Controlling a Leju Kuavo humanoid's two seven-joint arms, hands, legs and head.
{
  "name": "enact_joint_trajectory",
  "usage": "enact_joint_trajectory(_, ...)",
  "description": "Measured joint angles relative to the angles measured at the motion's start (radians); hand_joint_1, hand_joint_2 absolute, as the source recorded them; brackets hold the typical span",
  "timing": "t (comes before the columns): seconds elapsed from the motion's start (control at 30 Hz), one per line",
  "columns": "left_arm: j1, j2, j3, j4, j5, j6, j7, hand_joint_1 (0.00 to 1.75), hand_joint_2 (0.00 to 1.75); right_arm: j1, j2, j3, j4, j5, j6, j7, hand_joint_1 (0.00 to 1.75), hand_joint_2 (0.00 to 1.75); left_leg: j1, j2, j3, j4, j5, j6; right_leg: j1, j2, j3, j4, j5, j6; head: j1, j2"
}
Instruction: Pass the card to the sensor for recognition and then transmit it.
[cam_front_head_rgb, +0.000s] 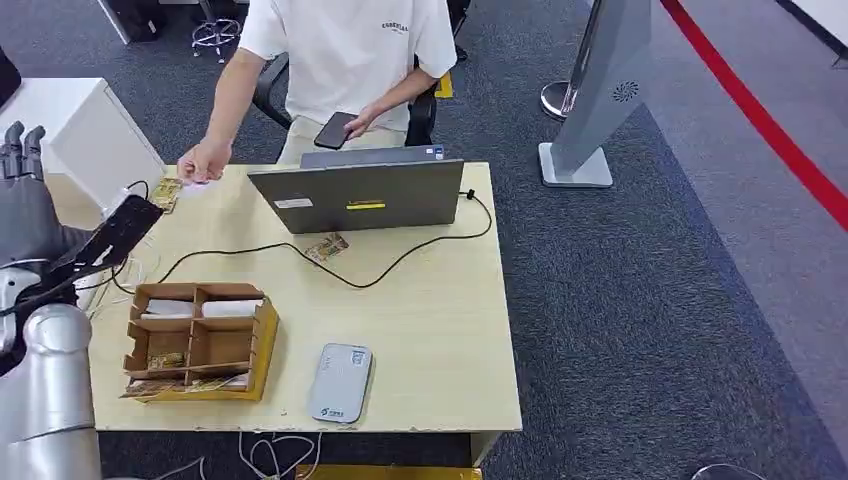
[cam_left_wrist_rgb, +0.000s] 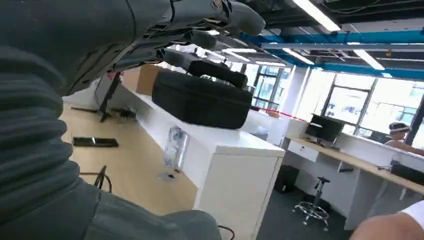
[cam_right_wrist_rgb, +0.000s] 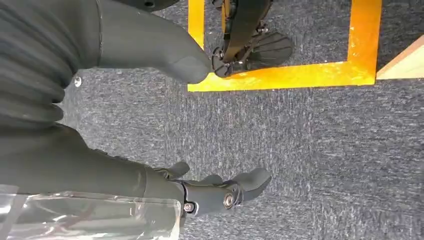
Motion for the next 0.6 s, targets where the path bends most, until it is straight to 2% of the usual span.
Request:
enact_joint_trajectory(0.5,-0.17,0.095,-0.242,0.151,-0.333,-0.002,0.247,0.0,1.75,-0.006,0.003,0.023,0.005,0.07,0.017,0.026,0.0,1.75,0.0,0.0,-0.001,0.0,0.001,0.001,0.0,0.0,0.0,0.0,0.0,0.0,0.0,0.0)
enact_joint_trajectory(0.53,-0.174,0.098,-0.254,0.158,-0.363,-0.002,0.27,0.4,1.75,-0.006,0.003,0.024,0.005,0.08,0.018,0.029,0.0,1.75,0.0,0.0,-0.001,0.0,0.001,0.001,0.0,0.0,0.0,0.0,0.0,0.0,0.0,0.0)
enact_joint_trajectory(0.57,-0.176,0.102,-0.263,0.163,-0.387,-0.002,0.29,0.4,1.75,-0.006,0.003,0.026,0.005,0.089,0.02,0.031,0.0,1.75,0.0,0.0,-0.001,0.0,0.001,0.001,0.0,0.0,0.0,0.0,0.0,0.0,0.0,0.0)
enact_joint_trajectory(0.6,-0.178,0.105,-0.272,0.167,-0.39,0.002,0.303,1.75,1.75,-0.006,0.003,0.027,0.006,0.096,0.021,0.031,0.0,1.75,0.0,0.0,-0.001,0.0,0.001,0.001,0.0,0.0,0.0,0.0,0.0,0.0,0.0,0.0)
